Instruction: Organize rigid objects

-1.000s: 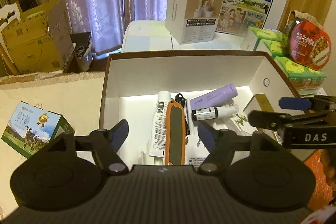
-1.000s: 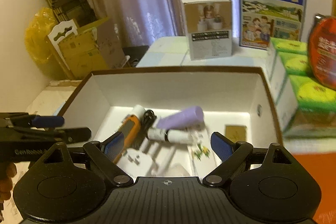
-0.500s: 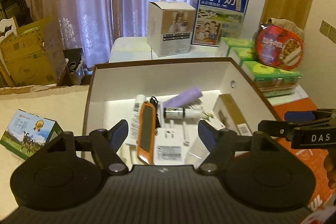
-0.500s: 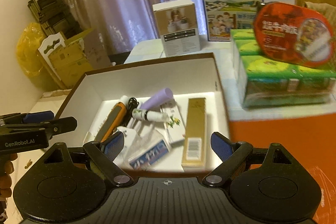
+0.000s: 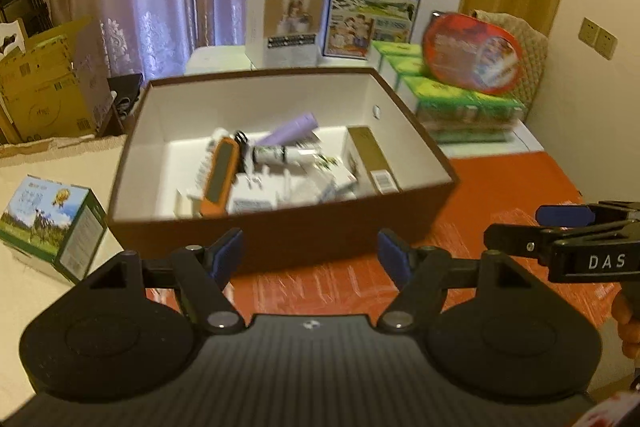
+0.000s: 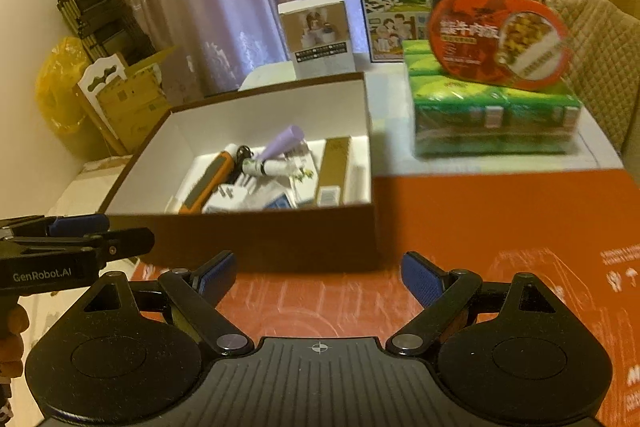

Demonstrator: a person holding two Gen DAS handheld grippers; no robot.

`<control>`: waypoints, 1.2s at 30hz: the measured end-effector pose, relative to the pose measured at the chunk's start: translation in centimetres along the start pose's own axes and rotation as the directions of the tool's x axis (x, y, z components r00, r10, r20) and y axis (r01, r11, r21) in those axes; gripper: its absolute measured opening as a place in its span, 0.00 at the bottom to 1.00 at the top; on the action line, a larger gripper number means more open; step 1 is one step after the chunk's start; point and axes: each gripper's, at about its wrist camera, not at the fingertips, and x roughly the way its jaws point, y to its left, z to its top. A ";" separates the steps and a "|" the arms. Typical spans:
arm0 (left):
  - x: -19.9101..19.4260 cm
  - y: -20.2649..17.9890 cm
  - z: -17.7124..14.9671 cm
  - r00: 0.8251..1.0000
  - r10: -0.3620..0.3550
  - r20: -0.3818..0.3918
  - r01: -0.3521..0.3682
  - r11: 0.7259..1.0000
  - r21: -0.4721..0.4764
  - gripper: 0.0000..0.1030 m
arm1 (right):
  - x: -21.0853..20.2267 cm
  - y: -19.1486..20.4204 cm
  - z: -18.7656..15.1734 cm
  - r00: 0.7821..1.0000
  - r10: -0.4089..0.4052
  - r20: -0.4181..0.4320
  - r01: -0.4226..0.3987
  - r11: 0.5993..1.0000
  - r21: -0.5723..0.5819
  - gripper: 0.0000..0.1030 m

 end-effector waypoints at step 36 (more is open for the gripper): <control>-11.5 -12.5 -13.8 0.993 -0.109 -0.049 0.113 0.990 0.084 0.67 | -17.2 -3.4 -15.9 0.992 -0.123 -0.012 0.124 0.990 0.063 0.84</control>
